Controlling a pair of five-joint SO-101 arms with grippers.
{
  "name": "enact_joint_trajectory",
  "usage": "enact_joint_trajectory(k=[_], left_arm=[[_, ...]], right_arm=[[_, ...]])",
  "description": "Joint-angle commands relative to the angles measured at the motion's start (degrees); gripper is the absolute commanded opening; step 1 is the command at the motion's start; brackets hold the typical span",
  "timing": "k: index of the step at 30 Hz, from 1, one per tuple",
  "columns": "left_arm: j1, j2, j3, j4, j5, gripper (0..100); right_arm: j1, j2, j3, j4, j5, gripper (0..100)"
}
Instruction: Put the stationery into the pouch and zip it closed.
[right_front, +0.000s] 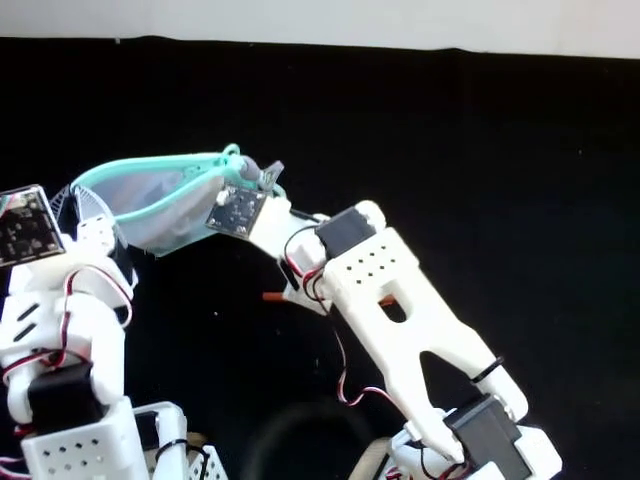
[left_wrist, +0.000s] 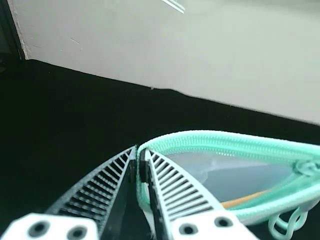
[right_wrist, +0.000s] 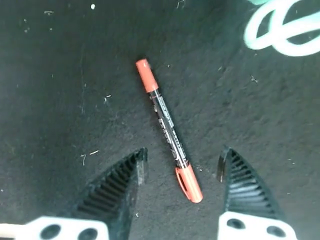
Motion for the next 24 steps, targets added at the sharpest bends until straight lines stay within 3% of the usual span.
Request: enact_joint_trajectory(k=[1, 6, 10, 20, 24], left_arm=[[0.0, 2.0, 0.9, -3.1, 2.0, 1], [0.0, 2.1, 4.3, -8.4, 2.0, 1], [0.0, 2.1, 8.1, -12.5, 2.0, 1], [-0.4, 2.1, 13.3, -12.6, 1.8, 1], [-2.1, 2.7, 14.7, -12.6, 1.8, 1]], right_arm=[[0.7, -0.7, 0.2, -0.9, 2.5, 23.1], [0.5, -0.6, 3.8, -1.6, 8.6, 23.1], [0.4, 0.0, 8.0, -8.8, 10.0, 23.1], [-2.0, 2.0, 18.6, -26.7, 10.5, 23.1], [-3.0, 8.6, 18.9, -31.3, 15.0, 23.1]])
